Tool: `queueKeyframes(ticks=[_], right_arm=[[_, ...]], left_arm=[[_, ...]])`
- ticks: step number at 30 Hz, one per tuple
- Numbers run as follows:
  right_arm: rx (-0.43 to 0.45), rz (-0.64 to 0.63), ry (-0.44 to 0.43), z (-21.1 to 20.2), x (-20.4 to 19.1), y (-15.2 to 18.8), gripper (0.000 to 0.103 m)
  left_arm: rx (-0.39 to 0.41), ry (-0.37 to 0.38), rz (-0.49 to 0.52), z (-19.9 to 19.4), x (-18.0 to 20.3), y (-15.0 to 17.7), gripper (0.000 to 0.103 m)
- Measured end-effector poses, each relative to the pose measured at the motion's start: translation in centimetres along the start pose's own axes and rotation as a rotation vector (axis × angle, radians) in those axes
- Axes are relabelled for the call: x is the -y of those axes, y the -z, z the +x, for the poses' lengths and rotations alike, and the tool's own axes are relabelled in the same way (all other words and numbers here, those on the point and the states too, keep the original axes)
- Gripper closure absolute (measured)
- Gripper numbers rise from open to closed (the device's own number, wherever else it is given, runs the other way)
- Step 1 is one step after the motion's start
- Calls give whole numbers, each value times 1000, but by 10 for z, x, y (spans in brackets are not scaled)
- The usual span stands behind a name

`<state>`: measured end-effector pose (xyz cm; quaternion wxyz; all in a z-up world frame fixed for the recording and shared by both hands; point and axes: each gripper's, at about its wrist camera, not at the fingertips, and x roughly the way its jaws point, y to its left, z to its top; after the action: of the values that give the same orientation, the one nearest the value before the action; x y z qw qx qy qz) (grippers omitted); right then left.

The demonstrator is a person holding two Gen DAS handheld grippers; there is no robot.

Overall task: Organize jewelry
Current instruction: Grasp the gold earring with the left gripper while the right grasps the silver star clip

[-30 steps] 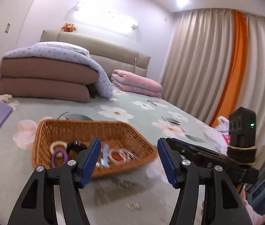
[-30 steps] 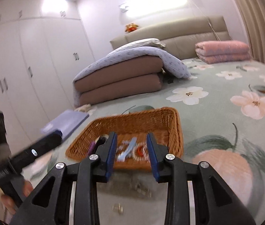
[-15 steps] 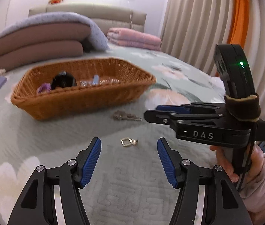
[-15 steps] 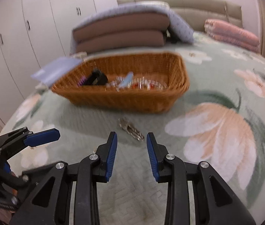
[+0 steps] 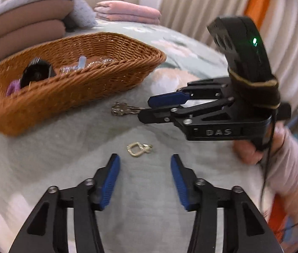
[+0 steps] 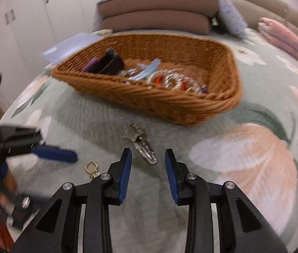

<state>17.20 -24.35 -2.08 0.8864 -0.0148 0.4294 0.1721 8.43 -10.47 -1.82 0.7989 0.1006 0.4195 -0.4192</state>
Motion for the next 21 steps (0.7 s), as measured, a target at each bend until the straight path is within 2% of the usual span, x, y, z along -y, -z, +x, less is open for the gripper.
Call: queueKeyframes(ticks=[3,5,11,12,13,14,15,16,21], right_arm=[[0,-27,1,5,-2,-2,68],[-3,-44,4,8,-4,-4,68],[-4,-79,14,14,-10,-7,68],[-3,-83,14,15,-11,-7,68],[-5,-88,17,15,-12,-7,69],[-5,-95,18,16,-14,-7,71],[-6,-101,18,15,-16,-6,79],[-6,-105,22,16,-18,-5,85],[8,-87,53,9,-18,1,89]], left_arm=[[-36,-19,102,10,1,-7,56],[-36,-10,131,13,-2,-11,56],[-24,25,128,17,-7,-13,58],[-21,27,130,16,-7,-12,60],[-19,27,132,17,-6,-13,65],[-14,30,138,16,-4,-12,76],[-9,32,143,16,-3,-12,78],[-4,32,146,14,-3,-11,80],[8,0,145,7,2,-4,81]])
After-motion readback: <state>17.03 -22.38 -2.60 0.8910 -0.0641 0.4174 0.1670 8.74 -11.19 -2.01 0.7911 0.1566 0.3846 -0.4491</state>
